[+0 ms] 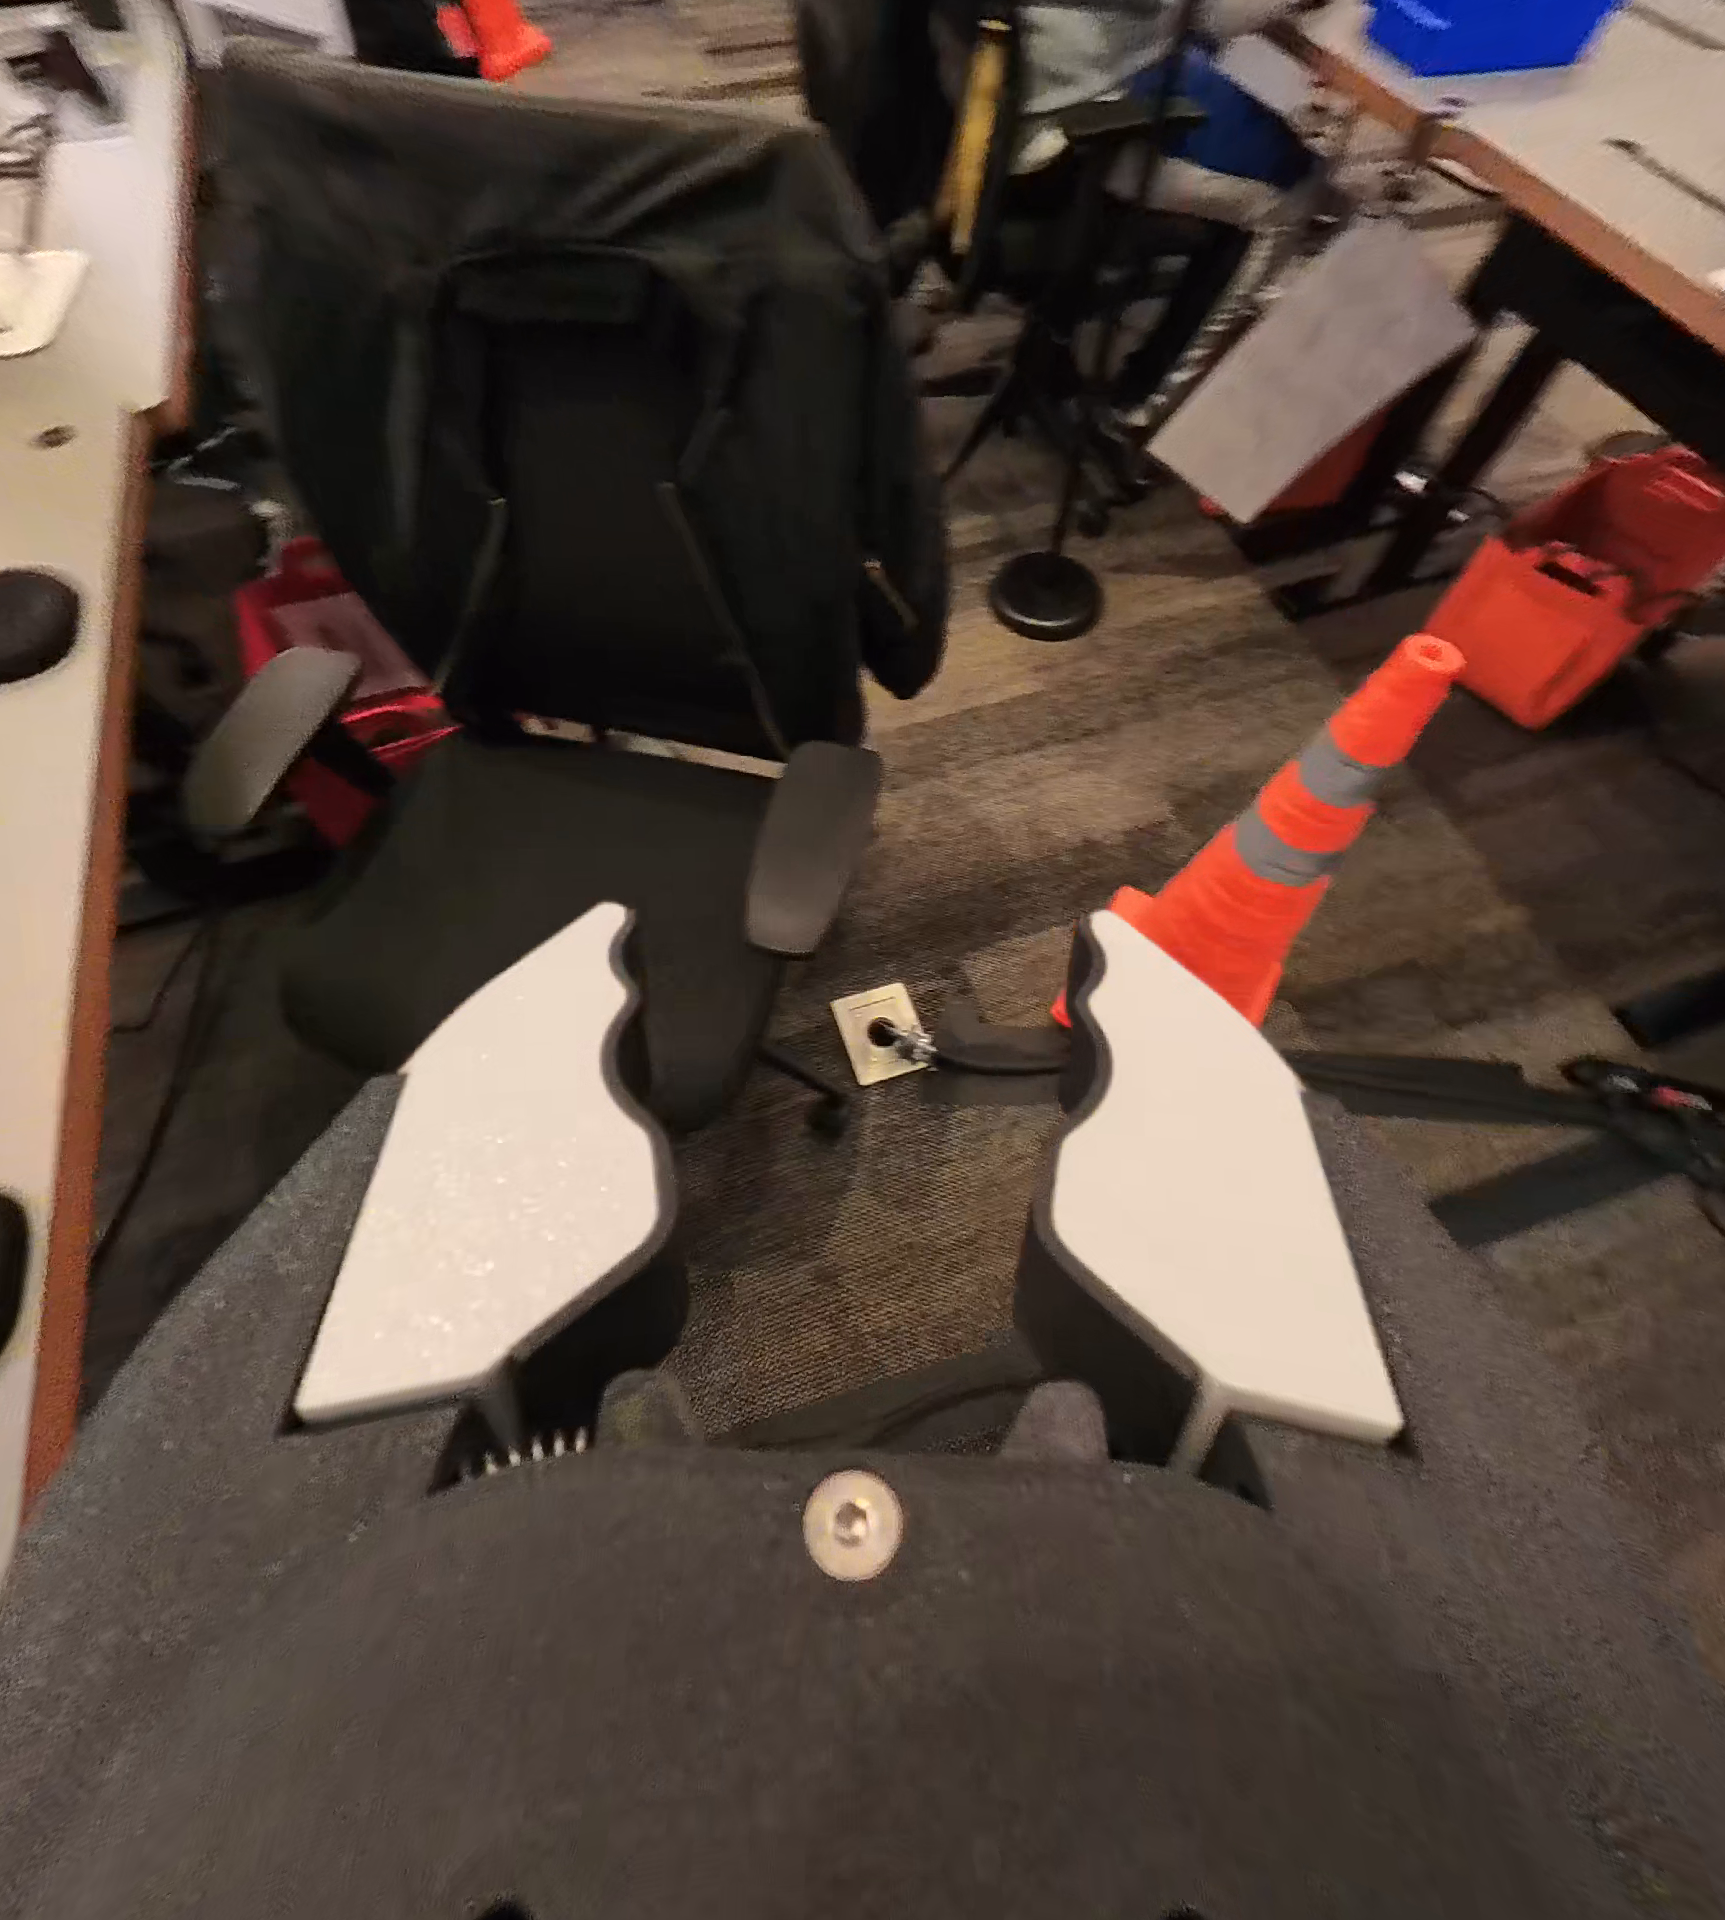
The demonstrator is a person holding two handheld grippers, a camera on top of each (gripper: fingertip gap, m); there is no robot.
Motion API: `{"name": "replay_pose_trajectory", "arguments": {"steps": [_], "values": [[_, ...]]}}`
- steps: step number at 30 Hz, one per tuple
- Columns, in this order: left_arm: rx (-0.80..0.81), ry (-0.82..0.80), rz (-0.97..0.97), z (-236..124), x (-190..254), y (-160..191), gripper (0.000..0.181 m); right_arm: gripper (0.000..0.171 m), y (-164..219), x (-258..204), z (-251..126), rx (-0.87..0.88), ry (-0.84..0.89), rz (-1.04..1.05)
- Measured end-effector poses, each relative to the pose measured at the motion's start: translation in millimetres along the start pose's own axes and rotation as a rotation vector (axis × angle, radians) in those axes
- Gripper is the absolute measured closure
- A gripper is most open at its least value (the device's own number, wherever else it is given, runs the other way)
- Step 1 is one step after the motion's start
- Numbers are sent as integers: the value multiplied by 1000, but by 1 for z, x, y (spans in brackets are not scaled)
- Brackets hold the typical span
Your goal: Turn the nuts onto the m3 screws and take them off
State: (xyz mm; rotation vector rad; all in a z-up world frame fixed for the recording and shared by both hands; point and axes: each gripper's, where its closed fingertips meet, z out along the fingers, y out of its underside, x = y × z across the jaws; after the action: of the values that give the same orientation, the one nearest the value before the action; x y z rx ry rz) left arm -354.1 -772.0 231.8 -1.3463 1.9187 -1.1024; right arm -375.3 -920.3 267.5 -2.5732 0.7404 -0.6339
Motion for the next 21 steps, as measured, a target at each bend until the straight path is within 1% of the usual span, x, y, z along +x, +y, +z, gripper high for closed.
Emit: {"name": "replay_pose_trajectory", "arguments": {"steps": [4,7,10,13,15,19,21], "values": [[6,-156,-125,4,-57,-7,103,164,-74,22,46,69,-99,-177],[37,-337,-155,-12,-99,-21,105,164,-131,28,75,118,-167,-335],[92,-486,-193,-48,-133,-44,107,164,-186,27,99,163,-221,-486],[110,-561,-281,-88,-165,-61,104,164,-237,11,125,183,-309,-582],[131,-637,-317,-123,-189,-69,103,164,-274,-1,144,195,-338,-647],[209,-788,-313,-197,-228,-84,106,163,-345,-30,186,239,-377,-738],[172,-864,-281,-225,-247,-84,106,163,-374,-43,210,238,-401,-765]]}}
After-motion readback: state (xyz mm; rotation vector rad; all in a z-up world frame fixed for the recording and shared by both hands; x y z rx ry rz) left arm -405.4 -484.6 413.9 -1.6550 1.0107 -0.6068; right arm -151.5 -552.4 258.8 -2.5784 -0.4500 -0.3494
